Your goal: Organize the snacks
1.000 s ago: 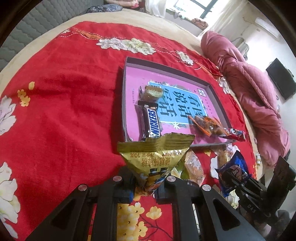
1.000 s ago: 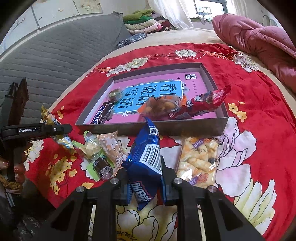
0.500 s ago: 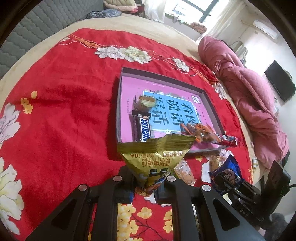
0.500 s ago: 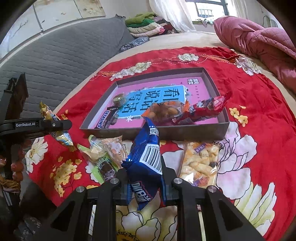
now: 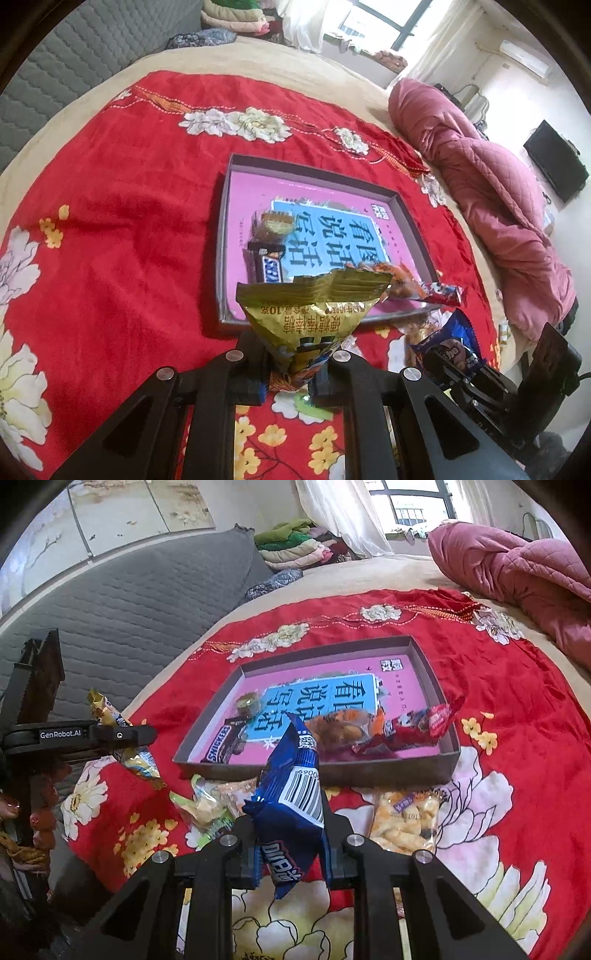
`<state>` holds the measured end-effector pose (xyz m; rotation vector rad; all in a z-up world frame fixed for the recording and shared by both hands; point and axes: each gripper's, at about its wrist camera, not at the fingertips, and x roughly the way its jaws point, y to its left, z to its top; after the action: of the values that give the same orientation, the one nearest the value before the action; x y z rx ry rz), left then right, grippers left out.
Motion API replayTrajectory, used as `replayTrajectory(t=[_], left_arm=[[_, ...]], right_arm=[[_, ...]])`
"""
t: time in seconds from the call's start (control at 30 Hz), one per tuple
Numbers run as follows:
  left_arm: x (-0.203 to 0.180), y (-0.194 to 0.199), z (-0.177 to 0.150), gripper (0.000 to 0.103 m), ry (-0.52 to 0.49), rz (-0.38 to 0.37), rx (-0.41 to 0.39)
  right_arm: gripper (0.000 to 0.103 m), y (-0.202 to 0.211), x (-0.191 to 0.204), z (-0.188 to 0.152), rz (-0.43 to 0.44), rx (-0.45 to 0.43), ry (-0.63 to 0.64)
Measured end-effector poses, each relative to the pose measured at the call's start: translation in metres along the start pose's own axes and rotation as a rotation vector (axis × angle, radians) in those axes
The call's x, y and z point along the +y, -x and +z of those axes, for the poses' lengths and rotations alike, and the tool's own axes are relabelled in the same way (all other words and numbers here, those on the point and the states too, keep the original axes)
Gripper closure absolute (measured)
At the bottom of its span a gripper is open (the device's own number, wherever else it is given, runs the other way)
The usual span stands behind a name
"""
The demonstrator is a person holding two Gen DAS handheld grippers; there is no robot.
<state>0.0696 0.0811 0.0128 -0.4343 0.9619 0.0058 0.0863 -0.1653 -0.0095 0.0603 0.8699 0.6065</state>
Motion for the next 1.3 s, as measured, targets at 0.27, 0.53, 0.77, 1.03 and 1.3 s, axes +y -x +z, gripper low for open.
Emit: replayTrajectory(t=[0.27, 0.53, 0.77, 1.03, 1.3], left_arm=[[-0.011, -0.004, 0.011, 0.088, -0.003, -0.007, -0.012], [-0.023, -0.009, 0.021, 0.088, -0.029, 0.004, -0.035], [-0.026, -0.02, 0.029, 0.088, -0.019, -0.015, -0.032], [-0.029, -0.034, 0.039, 0.088, -0.013, -0.025, -0.029], [-0.027, -0.057, 0.043, 0.088, -0.013, -0.013, -0.008]], right_arm=[[0.08, 0.001, -0.002, 0.013, 0.009, -0.039, -0.015], [0.08, 0.0, -0.003, 0.024, 0.007, -0.067, -0.02], [0.08, -0.003, -0.006, 0.033, -0.003, -0.081, -0.031], [0.08, -0.012, -0.005, 0.044, 0.015, -0.085, -0.054], [0.08, -0.021, -0.002, 0.051, 0.01, -0.084, -0.063]])
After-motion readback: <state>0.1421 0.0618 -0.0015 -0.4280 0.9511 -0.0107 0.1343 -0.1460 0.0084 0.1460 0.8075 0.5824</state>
